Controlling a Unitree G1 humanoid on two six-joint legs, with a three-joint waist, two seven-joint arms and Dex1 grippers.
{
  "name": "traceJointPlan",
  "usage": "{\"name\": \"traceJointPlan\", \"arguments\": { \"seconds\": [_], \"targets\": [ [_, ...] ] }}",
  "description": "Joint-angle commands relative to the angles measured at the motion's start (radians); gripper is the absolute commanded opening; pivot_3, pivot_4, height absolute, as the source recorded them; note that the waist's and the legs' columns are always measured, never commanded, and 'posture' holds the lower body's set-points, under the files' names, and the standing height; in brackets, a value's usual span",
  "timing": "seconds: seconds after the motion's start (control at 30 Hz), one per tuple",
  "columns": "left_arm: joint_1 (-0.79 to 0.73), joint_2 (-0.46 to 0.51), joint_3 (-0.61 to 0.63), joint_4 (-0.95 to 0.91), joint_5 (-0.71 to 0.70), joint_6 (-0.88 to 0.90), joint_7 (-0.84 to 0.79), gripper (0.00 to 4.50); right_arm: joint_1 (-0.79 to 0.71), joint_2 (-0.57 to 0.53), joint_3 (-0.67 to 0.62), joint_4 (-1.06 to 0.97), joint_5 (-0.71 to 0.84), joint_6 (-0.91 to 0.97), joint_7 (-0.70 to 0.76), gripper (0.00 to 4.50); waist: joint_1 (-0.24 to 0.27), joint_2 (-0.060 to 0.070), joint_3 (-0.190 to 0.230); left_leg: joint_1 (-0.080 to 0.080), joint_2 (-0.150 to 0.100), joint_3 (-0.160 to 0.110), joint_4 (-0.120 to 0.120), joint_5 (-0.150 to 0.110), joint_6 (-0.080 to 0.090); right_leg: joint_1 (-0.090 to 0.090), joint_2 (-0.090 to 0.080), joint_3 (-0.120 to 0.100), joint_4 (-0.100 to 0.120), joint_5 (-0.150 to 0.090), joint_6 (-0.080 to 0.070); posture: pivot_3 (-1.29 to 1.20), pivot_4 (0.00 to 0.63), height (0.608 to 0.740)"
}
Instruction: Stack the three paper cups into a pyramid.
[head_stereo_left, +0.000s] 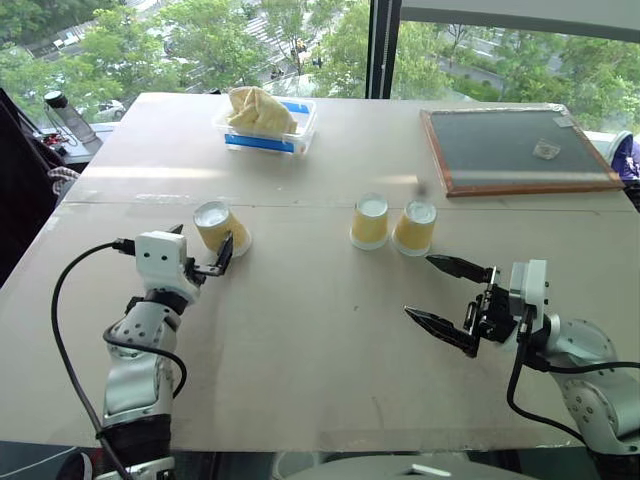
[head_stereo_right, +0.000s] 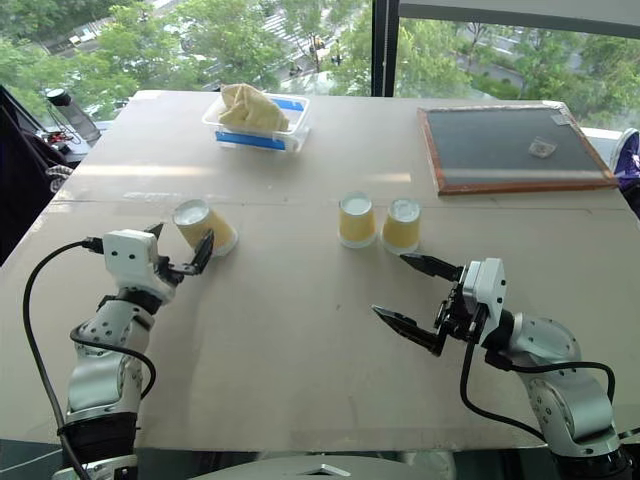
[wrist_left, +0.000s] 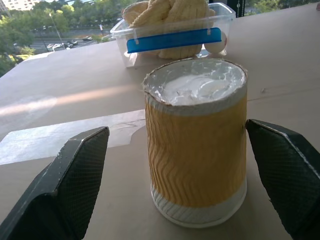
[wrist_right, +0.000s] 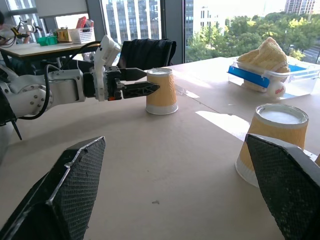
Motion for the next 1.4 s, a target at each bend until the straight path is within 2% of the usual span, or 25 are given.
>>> {"name": "traceJointPlan", "arguments": {
  "seconds": [0.03, 0.7, 0.8, 0.87, 0.9, 1.17, 1.3, 1.4],
  "targets": [
    [-0.029, 0.007, -0.004, 0.005, -0.011, -0.022, -0.005, 4.50, -0.008, 0.008, -0.004, -0.046, 0.016, -0.015, -0.011, 4.43, -0.001, 0.000, 0.000, 0.000, 0.000, 0.000, 0.000, 0.000, 0.000, 0.000, 0.000, 0.000, 0.000, 0.000, 0.000, 0.00, 0.150, 0.740],
    [-0.134, -0.012, -0.049, 0.103, -0.008, -0.055, -0.003, 4.50, -0.035, 0.037, 0.003, -0.053, -0.006, -0.022, -0.059, 4.43, -0.001, 0.000, 0.000, 0.000, 0.000, -0.001, 0.000, 0.000, 0.000, 0.000, 0.000, 0.000, 0.000, 0.000, 0.000, 0.00, 0.150, 0.740],
    [-0.142, -0.013, -0.049, 0.111, -0.009, -0.057, 0.001, 3.65, -0.038, 0.038, 0.007, -0.052, -0.007, -0.021, -0.060, 4.50, -0.001, 0.000, 0.000, 0.000, 0.000, -0.001, 0.000, 0.000, 0.000, 0.000, 0.000, 0.000, 0.000, 0.000, 0.000, 0.00, 0.150, 0.740],
    [-0.145, -0.013, -0.049, 0.113, -0.009, -0.058, 0.002, 2.68, -0.041, 0.037, 0.009, -0.051, -0.008, -0.021, -0.062, 4.50, -0.001, 0.000, 0.000, 0.000, 0.000, -0.001, 0.000, 0.000, 0.000, 0.000, 0.000, 0.000, 0.000, 0.000, 0.000, 0.00, 0.150, 0.740],
    [-0.145, -0.013, -0.048, 0.114, -0.010, -0.058, 0.002, 2.44, -0.043, 0.037, 0.009, -0.050, -0.008, -0.020, -0.063, 4.50, -0.001, 0.000, 0.000, 0.000, 0.000, -0.001, 0.000, 0.000, 0.000, 0.000, 0.000, 0.000, 0.000, 0.000, 0.000, 0.00, 0.150, 0.740],
    [-0.189, -0.004, -0.053, 0.072, -0.027, -0.024, -0.001, 2.44, -0.031, 0.035, -0.001, -0.044, -0.008, -0.029, -0.058, 4.50, 0.000, 0.000, 0.000, 0.000, 0.000, -0.001, 0.000, 0.000, 0.000, 0.000, 0.000, 0.000, 0.000, 0.000, 0.000, 0.00, 0.150, 0.740],
    [-0.322, 0.009, -0.101, 0.059, -0.066, 0.056, -0.053, 2.44, -0.013, 0.053, -0.033, -0.039, 0.007, -0.034, -0.089, 4.50, 0.005, 0.000, 0.000, -0.002, -0.001, -0.001, 0.001, 0.000, 0.000, 0.000, 0.000, -0.003, 0.000, 0.000, 0.000, 0.00, 0.150, 0.740],
    [-0.483, 0.003, -0.186, 0.097, -0.098, 0.121, -0.160, 2.44, 0.019, 0.085, -0.078, -0.038, -0.003, -0.060, -0.143, 4.50, 0.006, -0.001, 0.000, -0.003, -0.002, -0.002, 0.002, 0.001, -0.001, 0.000, 0.000, -0.004, 0.001, 0.000, 0.000, 0.00, 0.150, 0.740]
  ]
}}
